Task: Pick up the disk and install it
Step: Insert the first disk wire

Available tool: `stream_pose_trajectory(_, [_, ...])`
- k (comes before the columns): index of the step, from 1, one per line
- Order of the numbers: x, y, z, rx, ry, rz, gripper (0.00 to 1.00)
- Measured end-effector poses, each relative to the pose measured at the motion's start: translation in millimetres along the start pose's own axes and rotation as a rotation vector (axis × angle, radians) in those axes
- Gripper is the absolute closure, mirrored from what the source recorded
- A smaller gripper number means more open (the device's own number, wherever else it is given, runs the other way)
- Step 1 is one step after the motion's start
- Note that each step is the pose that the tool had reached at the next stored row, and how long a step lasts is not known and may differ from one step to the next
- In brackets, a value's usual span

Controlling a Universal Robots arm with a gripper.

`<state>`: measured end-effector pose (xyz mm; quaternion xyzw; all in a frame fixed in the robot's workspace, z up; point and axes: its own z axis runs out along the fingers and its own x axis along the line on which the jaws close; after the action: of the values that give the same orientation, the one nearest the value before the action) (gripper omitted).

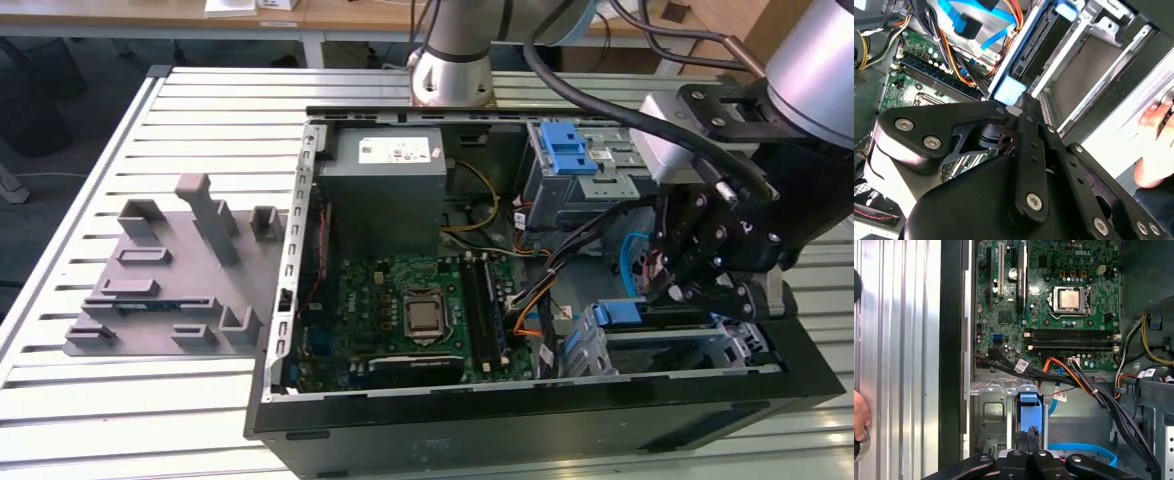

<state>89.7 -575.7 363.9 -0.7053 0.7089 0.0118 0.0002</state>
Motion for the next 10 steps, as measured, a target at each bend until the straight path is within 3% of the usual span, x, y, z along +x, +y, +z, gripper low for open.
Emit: stream_pose_trajectory(10, [-0.1, -19.4, -0.4, -0.0004, 0.0002, 0.000, 0.89])
